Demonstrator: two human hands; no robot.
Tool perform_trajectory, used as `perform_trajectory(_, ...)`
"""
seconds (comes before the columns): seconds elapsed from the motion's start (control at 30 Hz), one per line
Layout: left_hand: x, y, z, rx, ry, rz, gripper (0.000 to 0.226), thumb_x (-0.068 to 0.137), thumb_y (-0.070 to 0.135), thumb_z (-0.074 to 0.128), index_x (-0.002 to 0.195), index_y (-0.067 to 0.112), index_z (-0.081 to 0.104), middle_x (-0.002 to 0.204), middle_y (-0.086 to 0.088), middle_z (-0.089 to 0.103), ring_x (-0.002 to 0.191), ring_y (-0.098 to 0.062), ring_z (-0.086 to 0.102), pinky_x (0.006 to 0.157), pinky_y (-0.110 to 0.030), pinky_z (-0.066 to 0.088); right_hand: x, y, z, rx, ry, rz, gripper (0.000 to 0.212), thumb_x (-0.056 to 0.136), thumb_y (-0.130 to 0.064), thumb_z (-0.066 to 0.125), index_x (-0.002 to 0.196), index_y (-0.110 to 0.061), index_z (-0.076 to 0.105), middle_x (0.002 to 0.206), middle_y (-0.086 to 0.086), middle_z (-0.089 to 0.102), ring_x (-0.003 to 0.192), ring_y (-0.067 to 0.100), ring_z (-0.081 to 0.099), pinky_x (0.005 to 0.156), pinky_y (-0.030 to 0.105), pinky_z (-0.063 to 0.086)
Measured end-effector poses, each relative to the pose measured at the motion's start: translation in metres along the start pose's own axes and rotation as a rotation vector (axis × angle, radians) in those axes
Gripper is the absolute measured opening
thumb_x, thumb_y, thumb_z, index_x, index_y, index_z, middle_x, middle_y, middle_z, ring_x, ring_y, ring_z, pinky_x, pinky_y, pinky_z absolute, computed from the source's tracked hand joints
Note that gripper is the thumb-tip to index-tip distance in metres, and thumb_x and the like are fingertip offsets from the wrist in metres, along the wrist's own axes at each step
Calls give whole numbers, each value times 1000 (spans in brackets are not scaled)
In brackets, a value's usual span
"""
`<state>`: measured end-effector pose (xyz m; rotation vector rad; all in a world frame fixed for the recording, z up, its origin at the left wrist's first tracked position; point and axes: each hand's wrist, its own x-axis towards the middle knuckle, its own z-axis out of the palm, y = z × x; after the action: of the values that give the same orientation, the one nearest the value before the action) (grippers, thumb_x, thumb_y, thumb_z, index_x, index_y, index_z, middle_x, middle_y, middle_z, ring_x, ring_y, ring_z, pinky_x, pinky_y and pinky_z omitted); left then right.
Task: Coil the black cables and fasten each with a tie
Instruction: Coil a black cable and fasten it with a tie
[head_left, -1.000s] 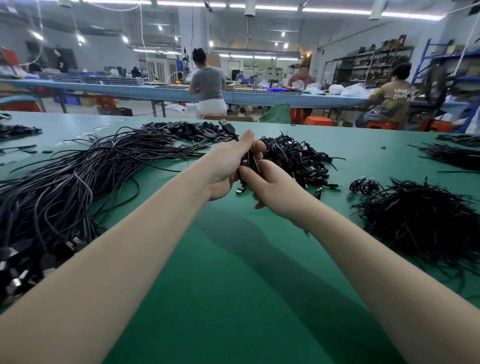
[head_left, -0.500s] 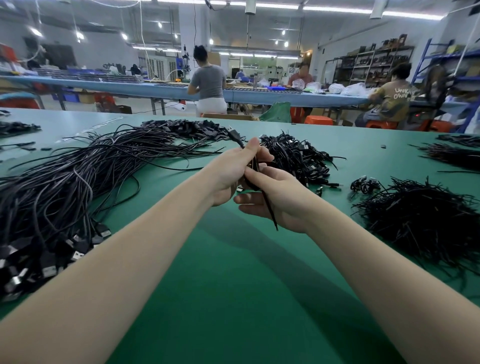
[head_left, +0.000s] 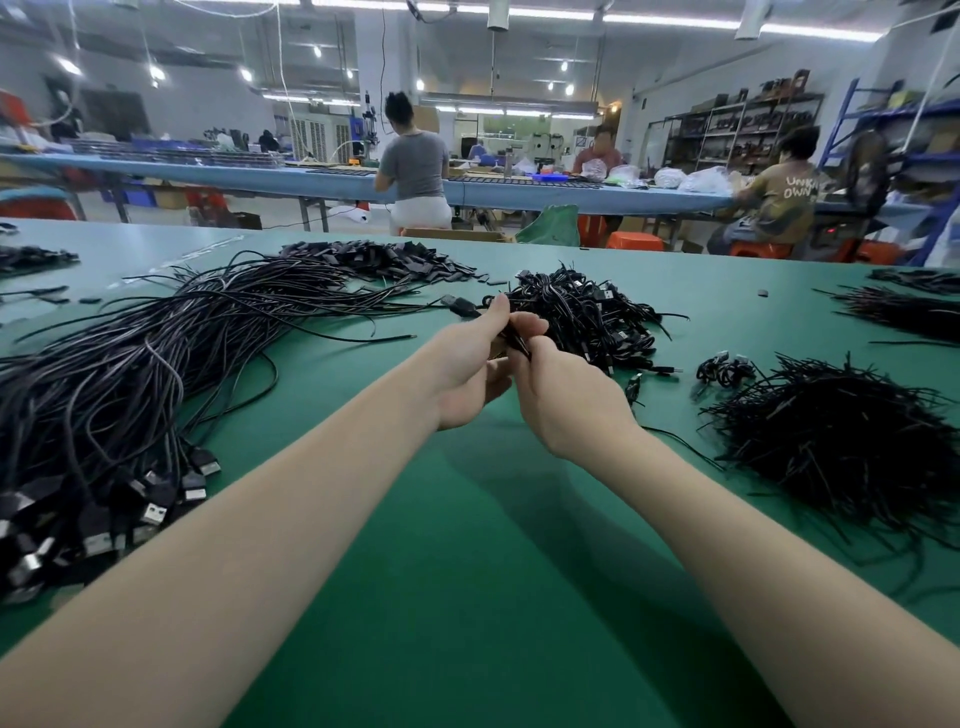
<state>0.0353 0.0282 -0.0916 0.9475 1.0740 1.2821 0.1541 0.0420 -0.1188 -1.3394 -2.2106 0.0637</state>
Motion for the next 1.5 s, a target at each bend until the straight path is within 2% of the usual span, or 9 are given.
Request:
perform_trajectory(0.13,1,-5,-5,-30,-74,-80,43,98,45,47,117,11,66,106,-1,63,87,-14,59,103,-33,42,3,11,2,35,-6,90,32,102,-40,24,102,-17,46,107,11,64,95,35,59,68,36,35)
perform_trajectory(0.23,6,-15,-9,-9,159,32,30,96,40,54,102,14,69,105,-4,70,80,-12,67,77,-27,53,9,20,0,177,-62,245,33,102,-42,24,93,-17,45,107,13,62,96,34,56,73,37,38)
perform_trajectory(0.4,10,-45,-37,1427,352,880,65,90,14,61,148,17,32,152,-7,34,137,-24,35,110,-40,30,14,34,-4,124,-259,76,35,103,-38,29,72,-22,35,74,-1,49,81,28,50,68,33,33)
perform_trajectory(0.5,8,-46,-36,1745,248,1155,54,80,16,74,131,14,57,130,-5,60,118,-22,58,94,-37,45,15,35,-10,104,-396,-26,36,103,-36,30,71,-21,36,72,-4,46,71,19,47,61,32,30)
perform_trajectory(0.83,-2,-51,-11,1851,362,1114,18,69,14,80,71,11,63,58,-3,60,46,-24,57,45,-26,36,20,15,-48,-516,-595,-318,28,106,-32,21,95,-16,41,75,-4,39,62,13,37,66,35,36)
perform_trajectory(1.07,9,-62,-24,1603,416,645,8,99,16,36,93,15,41,87,-5,56,67,-26,44,62,-33,29,44,44,-101,-730,-313,-111,63,81,-64,59,116,-12,48,93,-3,60,82,20,58,59,30,45)
perform_trajectory(1.27,19,-55,-43,894,417,437,35,101,34,31,73,15,38,69,-1,50,62,-21,43,57,-35,32,19,91,-78,-412,-711,204,54,81,-54,66,116,-13,62,78,-7,65,66,6,64,48,16,46)
perform_trajectory(1.37,19,-57,-40,746,368,444,35,101,34,33,73,15,43,68,0,48,62,-20,40,62,-35,34,16,107,-68,-318,-630,306,39,83,-43,71,105,-11,68,48,-4,62,37,8,54,40,16,42)
perform_trajectory(1.5,22,-58,-38,646,238,398,33,103,32,34,80,15,49,70,2,47,65,-19,41,67,-36,38,15,109,-67,-152,-639,412,23,87,-33,70,92,-10,69,59,4,60,52,21,52,43,19,42)
